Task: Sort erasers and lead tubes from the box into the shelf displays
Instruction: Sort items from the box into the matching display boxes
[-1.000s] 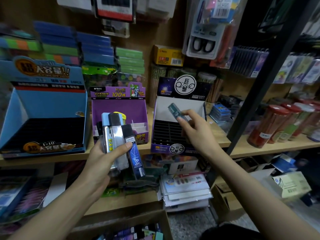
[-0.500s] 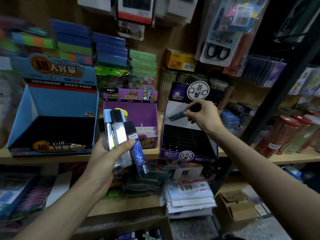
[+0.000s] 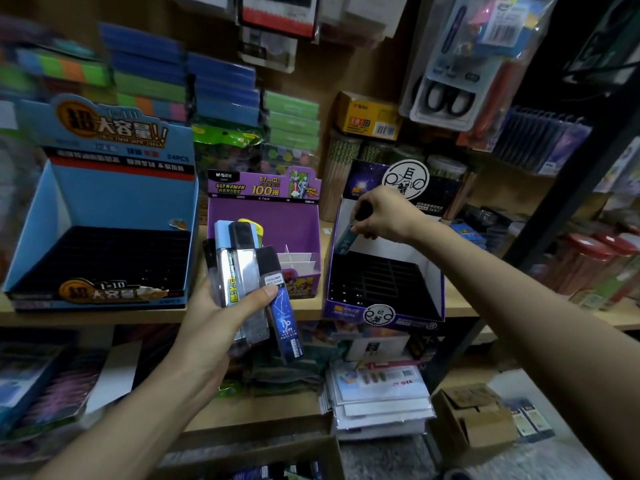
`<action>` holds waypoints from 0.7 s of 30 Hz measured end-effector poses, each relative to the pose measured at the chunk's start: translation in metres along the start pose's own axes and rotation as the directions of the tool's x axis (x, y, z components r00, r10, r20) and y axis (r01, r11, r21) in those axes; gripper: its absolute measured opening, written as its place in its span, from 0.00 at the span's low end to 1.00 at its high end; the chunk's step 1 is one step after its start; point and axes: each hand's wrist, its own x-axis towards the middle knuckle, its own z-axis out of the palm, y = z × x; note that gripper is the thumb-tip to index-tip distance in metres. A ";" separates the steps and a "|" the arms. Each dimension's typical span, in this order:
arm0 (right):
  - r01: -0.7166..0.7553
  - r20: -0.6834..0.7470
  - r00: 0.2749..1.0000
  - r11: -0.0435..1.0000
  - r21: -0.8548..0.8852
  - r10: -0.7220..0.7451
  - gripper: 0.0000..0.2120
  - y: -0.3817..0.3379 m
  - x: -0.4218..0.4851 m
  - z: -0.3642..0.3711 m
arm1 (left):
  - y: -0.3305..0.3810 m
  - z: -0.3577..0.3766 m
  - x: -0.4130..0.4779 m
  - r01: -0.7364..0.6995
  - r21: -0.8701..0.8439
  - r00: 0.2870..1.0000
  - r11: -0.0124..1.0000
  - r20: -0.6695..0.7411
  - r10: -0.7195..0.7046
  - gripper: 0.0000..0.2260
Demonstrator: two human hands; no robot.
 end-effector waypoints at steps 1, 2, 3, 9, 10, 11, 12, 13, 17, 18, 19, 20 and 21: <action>-0.013 0.010 1.000 1.000 0.006 0.013 0.03 0.000 0.001 0.001 | 0.000 0.000 0.000 0.000 0.000 1.000 1.000 -0.001 0.000 0.20; -0.027 0.007 1.000 0.999 0.018 0.027 0.04 0.000 0.002 0.003 | 0.000 0.001 0.001 0.001 0.000 1.000 1.000 -0.002 -0.001 0.19; -0.040 -0.013 0.999 0.998 0.039 0.040 0.05 0.001 0.003 0.005 | 0.000 0.001 0.001 0.003 -0.001 1.000 1.000 -0.001 -0.003 0.19; -0.138 -0.144 0.957 0.828 0.543 0.254 0.06 0.011 -0.004 0.036 | -0.001 0.004 -0.001 0.012 -0.003 1.000 1.000 -0.001 -0.012 0.17; -0.151 -0.143 0.949 0.805 0.574 0.280 0.06 0.012 -0.005 0.041 | -0.001 0.004 -0.001 0.015 -0.004 1.000 1.000 -0.003 -0.015 0.18; -0.160 -0.153 0.943 0.808 0.567 0.295 0.07 0.012 -0.005 0.044 | -0.001 0.004 -0.001 0.018 -0.003 1.000 1.000 -0.006 -0.018 0.18; -0.165 -0.180 0.939 0.840 0.518 0.295 0.08 0.011 -0.005 0.045 | 0.000 0.003 -0.001 0.019 -0.003 1.000 1.000 -0.006 -0.019 0.18; -0.167 -0.212 0.936 0.885 0.434 0.281 0.09 0.009 -0.004 0.046 | 0.000 0.003 -0.001 0.017 -0.005 1.000 1.000 -0.004 -0.017 0.18; -0.224 -0.228 0.945 0.971 0.079 0.236 0.13 0.005 -0.008 0.041 | 0.003 0.004 -0.004 0.013 -0.012 1.000 1.000 -0.002 -0.013 0.17; -0.222 -0.235 0.947 0.975 0.021 0.220 0.13 0.004 -0.013 0.039 | 0.004 0.004 -0.005 0.011 -0.018 1.000 1.000 -0.002 -0.011 0.18; -0.206 -0.258 0.946 0.979 -0.009 0.196 0.13 0.002 -0.021 0.038 | 0.005 0.004 -0.005 0.008 -0.025 1.000 1.000 -0.004 -0.008 0.19; -0.174 -0.283 0.944 0.985 0.009 0.169 0.13 -0.003 -0.031 0.037 | 0.007 0.003 -0.005 0.004 -0.029 1.000 1.000 -0.007 -0.004 0.19; -0.133 -0.290 0.944 0.987 0.094 0.155 0.12 -0.009 -0.042 0.036 | 0.008 0.003 -0.005 0.001 -0.031 1.000 1.000 -0.007 -0.001 0.19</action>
